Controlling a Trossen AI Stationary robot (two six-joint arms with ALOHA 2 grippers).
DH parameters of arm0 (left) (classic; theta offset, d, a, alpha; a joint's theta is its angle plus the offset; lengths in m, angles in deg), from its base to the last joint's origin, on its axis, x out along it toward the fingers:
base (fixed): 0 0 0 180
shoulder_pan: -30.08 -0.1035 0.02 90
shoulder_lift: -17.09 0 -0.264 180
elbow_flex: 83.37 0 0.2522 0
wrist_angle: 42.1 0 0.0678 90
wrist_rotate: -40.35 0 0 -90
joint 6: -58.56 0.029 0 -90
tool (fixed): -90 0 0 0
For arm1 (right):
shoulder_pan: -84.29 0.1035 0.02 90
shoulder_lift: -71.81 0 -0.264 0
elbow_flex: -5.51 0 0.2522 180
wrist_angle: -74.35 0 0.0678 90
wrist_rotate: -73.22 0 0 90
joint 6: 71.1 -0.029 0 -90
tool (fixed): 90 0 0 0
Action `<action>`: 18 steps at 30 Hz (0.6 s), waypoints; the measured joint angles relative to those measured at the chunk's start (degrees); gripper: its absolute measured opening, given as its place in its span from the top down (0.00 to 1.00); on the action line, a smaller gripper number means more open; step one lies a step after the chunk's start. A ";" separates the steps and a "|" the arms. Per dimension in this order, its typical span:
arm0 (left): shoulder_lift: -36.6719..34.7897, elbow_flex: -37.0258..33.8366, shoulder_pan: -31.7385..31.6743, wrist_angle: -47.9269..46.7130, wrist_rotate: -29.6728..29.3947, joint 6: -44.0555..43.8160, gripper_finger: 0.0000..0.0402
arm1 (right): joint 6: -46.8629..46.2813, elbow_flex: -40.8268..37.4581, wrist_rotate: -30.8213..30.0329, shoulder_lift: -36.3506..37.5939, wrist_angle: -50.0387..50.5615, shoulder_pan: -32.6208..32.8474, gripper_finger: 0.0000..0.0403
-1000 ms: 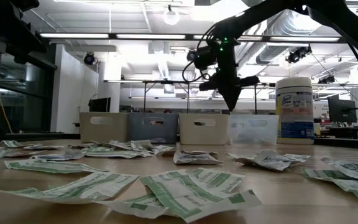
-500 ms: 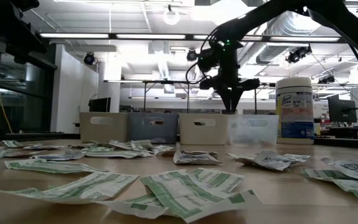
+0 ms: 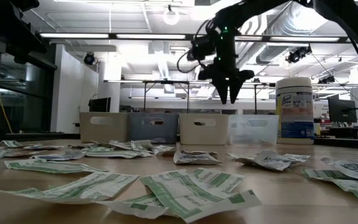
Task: Pick & Place First Aid Supplies
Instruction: Put the green bandage into the transparent bin
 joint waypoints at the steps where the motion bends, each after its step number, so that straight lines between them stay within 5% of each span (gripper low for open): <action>1: 0.00 0.00 0.02 -0.01 0.02 0.00 0.70 | -0.04 0.00 0.11 0.46 0.46 0.56 0.61; 18: 0.00 0.00 0.00 -0.65 4.32 3.59 0.70 | -6.90 0.00 -2.76 2.76 10.91 19.40 0.62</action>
